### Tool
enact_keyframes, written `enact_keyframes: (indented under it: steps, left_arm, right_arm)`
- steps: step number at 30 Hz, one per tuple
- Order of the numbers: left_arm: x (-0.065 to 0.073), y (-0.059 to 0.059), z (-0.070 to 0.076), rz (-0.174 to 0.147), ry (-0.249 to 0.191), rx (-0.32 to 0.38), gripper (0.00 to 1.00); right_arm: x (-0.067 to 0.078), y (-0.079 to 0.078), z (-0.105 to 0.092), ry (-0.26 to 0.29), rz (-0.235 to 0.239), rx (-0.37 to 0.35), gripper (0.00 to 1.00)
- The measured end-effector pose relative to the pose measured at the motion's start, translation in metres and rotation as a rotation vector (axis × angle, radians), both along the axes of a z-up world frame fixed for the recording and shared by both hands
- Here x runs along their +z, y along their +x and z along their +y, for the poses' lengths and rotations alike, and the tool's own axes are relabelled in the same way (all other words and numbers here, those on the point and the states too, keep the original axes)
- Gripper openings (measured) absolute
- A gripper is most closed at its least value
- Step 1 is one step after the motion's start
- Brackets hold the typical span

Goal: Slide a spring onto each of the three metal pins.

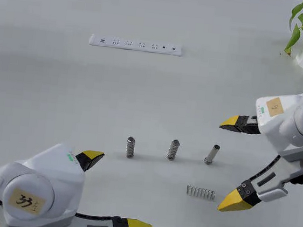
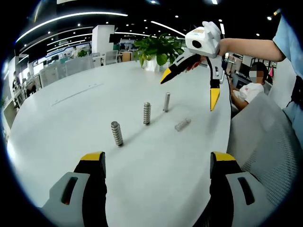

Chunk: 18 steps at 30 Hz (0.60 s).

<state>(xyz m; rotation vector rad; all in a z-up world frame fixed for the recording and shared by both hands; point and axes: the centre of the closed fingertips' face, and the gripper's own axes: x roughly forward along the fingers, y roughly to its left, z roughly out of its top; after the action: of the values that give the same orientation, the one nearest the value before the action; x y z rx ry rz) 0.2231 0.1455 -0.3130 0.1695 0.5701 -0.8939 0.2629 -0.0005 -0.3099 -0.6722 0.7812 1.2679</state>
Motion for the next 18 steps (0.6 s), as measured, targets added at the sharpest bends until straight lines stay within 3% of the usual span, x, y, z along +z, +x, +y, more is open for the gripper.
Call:
enact_keyframes:
  steps: [8, 18]
  left_arm:
    - [0.000, 0.000, -0.006, 0.000, 0.005, -0.026, 0.89]
    - [-0.002, -0.002, -0.015, 0.001, 0.019, -0.074, 0.88]
  right_arm:
    - [0.005, -0.019, -0.015, 0.051, 0.012, -0.095, 0.99]
    - [0.001, -0.040, -0.040, 0.064, 0.018, -0.165, 0.99]
